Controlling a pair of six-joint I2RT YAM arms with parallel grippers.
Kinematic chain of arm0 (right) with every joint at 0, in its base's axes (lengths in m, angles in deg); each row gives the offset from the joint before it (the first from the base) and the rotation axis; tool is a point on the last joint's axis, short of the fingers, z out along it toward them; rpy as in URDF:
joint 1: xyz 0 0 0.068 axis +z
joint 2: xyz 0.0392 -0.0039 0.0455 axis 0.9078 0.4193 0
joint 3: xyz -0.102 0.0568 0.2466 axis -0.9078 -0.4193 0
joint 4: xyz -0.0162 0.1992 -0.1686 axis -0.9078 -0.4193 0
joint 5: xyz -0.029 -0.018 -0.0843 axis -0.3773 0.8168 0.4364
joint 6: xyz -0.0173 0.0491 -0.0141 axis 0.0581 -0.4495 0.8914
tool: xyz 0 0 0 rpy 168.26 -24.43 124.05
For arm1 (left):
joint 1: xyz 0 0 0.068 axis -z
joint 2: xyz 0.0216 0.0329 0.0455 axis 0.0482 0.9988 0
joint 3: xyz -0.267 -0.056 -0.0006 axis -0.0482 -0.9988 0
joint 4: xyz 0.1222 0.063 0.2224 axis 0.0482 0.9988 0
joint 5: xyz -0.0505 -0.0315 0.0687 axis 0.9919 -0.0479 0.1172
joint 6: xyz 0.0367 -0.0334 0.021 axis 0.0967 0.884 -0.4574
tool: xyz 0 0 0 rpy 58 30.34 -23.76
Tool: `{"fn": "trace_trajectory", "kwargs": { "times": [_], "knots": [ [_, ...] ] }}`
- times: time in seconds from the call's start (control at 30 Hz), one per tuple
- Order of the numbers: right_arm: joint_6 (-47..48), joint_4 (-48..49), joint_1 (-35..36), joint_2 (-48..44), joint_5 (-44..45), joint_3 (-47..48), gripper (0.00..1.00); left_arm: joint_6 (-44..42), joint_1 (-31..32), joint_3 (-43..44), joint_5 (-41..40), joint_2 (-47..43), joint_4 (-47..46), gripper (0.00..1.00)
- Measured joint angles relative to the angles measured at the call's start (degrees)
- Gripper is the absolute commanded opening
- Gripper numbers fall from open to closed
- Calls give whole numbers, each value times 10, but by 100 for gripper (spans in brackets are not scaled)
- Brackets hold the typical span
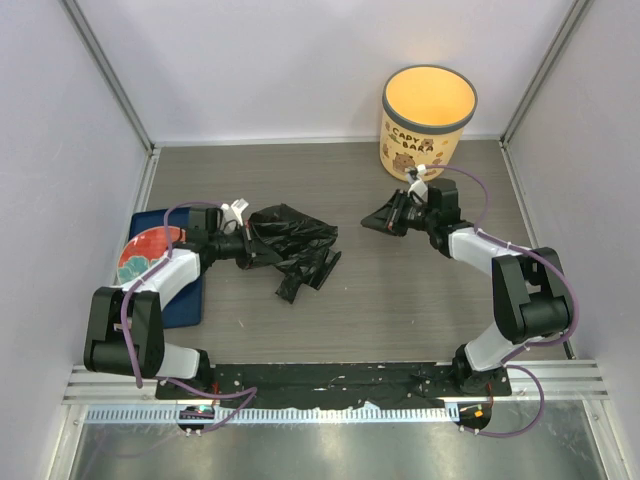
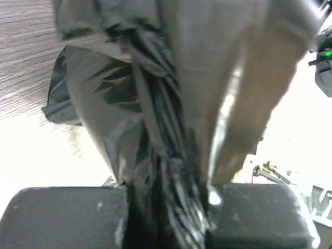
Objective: Put the trash bags into the trash bin
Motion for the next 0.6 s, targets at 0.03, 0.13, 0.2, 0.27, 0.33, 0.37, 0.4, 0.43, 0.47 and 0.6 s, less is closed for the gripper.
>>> {"fn": "trace_trajectory", "kwargs": {
  "times": [0.03,0.13,0.2,0.27,0.33,0.37,0.4,0.43,0.47,0.6],
  "knots": [
    [2,-1,7,0,-5,0,55,5,0,0,6,0,-4,0],
    [-5,0,45,-1,-9,-9,70,29,6,-5,29,5,-42,0],
    [-10,17,76,0,-10,-21,72,38,11,-5,44,14,-59,0],
    [-14,26,102,8,-17,-28,75,40,14,-5,61,22,-66,0],
    [-21,45,107,31,-28,-27,78,25,16,-5,76,24,-55,0],
    [-27,58,105,46,-31,-24,82,11,16,-4,83,24,-44,0],
    [-36,72,101,63,-33,-21,82,-4,16,-2,92,25,-30,0],
    [-48,86,98,80,-36,-17,82,-21,16,1,99,25,-16,0],
    [-57,99,97,94,-37,-13,83,-40,17,5,106,26,1,0],
    [-108,167,92,145,-53,10,83,-130,20,40,132,41,82,0]
  ]
}}
